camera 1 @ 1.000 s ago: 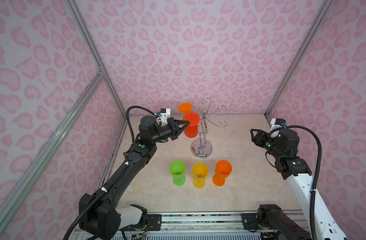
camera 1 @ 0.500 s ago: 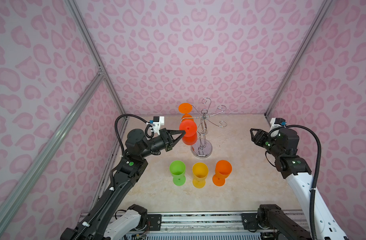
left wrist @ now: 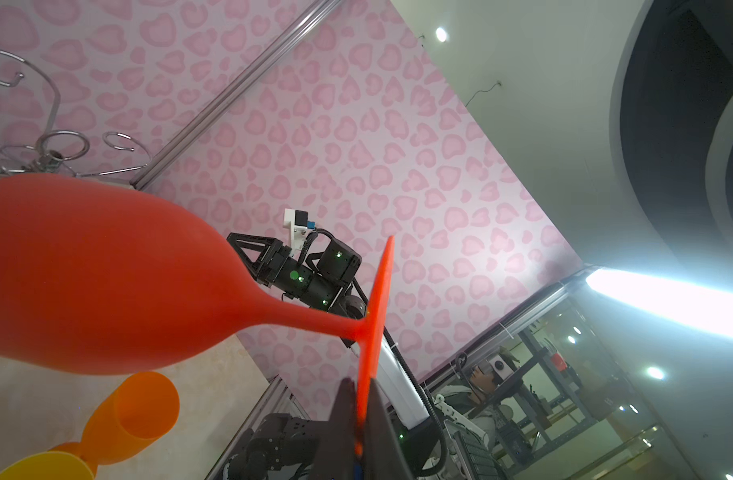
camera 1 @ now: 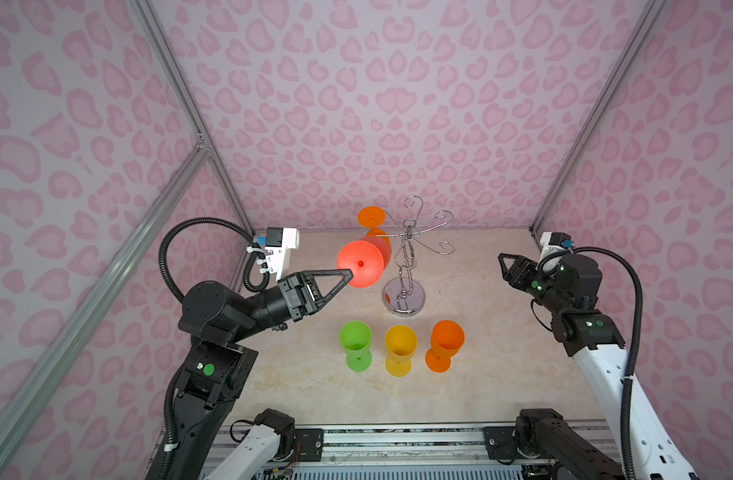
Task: Take the wine glass off the wine glass rack
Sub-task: 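Lift the red glass with the left gripper while the right gripper approaches its bowl, then close the right gripper on the red glass bowl while the left gripper releases the foot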
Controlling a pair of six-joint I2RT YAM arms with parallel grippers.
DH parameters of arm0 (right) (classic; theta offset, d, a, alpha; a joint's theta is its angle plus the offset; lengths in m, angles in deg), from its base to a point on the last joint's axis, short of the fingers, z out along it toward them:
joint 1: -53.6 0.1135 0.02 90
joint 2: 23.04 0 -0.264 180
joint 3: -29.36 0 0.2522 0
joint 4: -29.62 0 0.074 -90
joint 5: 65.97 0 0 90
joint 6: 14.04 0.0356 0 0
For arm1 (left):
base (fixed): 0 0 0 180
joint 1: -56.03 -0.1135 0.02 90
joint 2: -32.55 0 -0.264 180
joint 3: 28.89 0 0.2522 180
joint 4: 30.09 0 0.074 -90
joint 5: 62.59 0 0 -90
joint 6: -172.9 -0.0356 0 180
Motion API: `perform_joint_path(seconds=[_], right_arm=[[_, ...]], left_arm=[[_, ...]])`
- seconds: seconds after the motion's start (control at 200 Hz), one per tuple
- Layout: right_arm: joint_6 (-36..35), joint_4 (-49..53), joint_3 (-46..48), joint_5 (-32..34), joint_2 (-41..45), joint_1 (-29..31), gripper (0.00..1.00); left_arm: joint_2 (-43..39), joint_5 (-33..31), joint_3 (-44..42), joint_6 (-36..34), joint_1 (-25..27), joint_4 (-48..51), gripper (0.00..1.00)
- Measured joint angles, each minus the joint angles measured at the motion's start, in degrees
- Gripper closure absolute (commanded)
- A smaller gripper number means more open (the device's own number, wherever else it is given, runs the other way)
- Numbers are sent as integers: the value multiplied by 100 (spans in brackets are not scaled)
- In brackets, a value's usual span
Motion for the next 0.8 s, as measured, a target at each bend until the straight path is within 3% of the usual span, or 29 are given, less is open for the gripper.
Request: perform_joint_path(seconds=[0.09, 0.2, 0.415, 0.675, 0.8], right_arm=[[304, -667, 240, -525, 96, -4, 44], [962, -1716, 522, -1268, 68, -2, 44], [2586, -4616, 817, -2538, -208, 9, 42], [4205, -7440, 1069, -3200, -761, 57, 38], [5099, -8865, 1049, -3342, -1209, 74, 37]], left_arm=[[105, 28, -96, -2, 20, -555, 97], [557, 85, -382, 487, 205, -1878, 97], [1711, 15, -654, 1471, 855, -4339, 97], [3119, -328, -468, 2968, 1298, -7460, 97], [3617, -509, -376, 3510, 1484, -8247, 97]])
